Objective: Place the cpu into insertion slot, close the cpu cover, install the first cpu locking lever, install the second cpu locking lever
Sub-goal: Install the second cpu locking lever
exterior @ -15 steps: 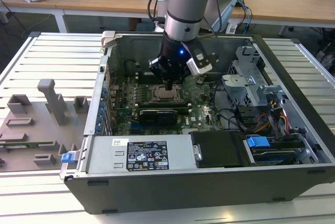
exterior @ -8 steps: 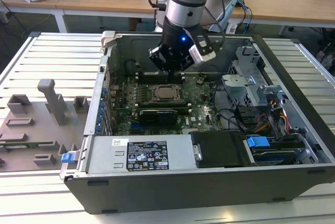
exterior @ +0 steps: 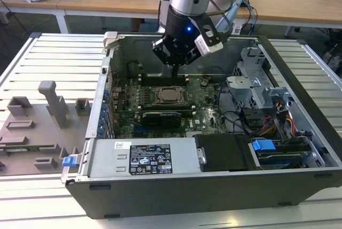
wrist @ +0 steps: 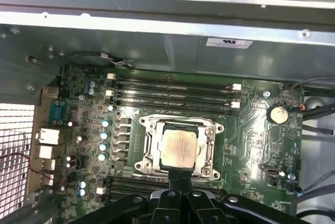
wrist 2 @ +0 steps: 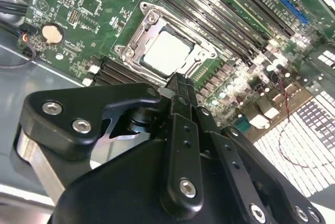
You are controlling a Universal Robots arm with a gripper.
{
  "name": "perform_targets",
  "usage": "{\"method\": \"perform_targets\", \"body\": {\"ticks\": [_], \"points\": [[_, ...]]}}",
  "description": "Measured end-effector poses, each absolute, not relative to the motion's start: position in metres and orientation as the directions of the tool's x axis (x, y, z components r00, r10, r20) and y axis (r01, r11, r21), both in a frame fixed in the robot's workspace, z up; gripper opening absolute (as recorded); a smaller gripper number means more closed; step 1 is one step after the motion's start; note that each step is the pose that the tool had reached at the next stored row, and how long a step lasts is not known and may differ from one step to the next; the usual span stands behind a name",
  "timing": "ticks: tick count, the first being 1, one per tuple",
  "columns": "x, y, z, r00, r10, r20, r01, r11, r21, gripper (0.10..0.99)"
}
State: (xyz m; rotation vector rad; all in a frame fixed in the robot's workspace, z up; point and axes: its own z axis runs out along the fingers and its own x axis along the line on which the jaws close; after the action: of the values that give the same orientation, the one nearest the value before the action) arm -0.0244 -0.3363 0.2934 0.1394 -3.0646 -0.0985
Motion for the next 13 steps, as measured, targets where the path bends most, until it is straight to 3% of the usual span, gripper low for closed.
{"method": "perform_targets", "body": {"ticks": [13], "points": [[-0.024, -0.336, 0.316, -0.993, -0.093, 0.069, -0.088, 0.994, 0.067, 0.106]]}}
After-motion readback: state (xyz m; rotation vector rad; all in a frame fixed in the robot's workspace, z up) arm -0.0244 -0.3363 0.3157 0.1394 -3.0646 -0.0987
